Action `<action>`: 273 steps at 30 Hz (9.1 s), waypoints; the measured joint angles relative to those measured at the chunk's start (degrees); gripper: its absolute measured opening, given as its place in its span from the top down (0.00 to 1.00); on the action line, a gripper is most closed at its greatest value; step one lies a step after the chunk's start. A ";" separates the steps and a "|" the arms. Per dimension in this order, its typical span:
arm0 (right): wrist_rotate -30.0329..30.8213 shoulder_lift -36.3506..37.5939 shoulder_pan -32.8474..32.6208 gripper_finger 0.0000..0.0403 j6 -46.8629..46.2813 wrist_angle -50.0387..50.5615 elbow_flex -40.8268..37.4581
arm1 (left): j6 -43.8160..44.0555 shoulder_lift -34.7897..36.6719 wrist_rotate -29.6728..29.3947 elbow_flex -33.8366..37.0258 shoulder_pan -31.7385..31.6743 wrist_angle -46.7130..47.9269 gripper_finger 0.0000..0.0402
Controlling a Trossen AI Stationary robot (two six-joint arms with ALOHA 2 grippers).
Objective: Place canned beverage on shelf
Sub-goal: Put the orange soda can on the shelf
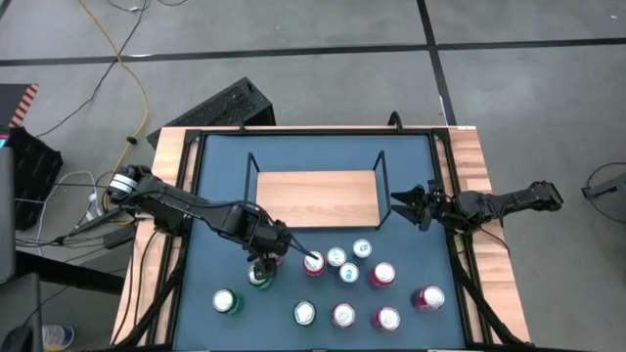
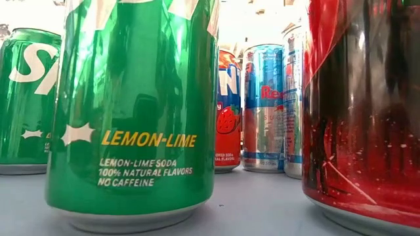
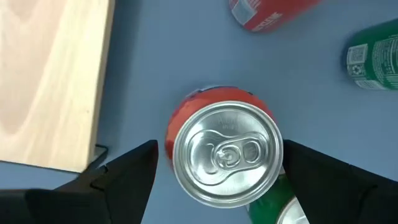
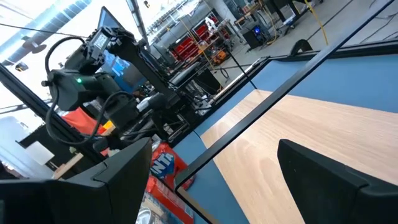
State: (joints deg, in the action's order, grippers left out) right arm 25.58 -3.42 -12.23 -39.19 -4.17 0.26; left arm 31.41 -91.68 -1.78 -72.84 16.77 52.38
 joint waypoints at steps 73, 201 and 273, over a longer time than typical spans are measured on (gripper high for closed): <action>0.26 0.00 0.02 0.14 2.13 -0.01 -0.01 | -63.83 -0.21 4.28 -23.29 -38.38 18.40 0.34; 1.75 0.00 0.01 0.14 0.80 -0.09 0.00 | -32.65 -16.06 -15.01 -42.11 -30.88 29.79 0.18; 1.42 0.00 0.00 0.14 0.69 -0.05 0.00 | -34.25 -18.09 -11.92 -42.09 -36.47 33.59 0.18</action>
State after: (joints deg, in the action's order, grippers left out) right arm 27.00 -3.42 -12.23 -38.50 -4.23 0.26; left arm -2.84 -109.78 -13.70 -114.93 -19.69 85.97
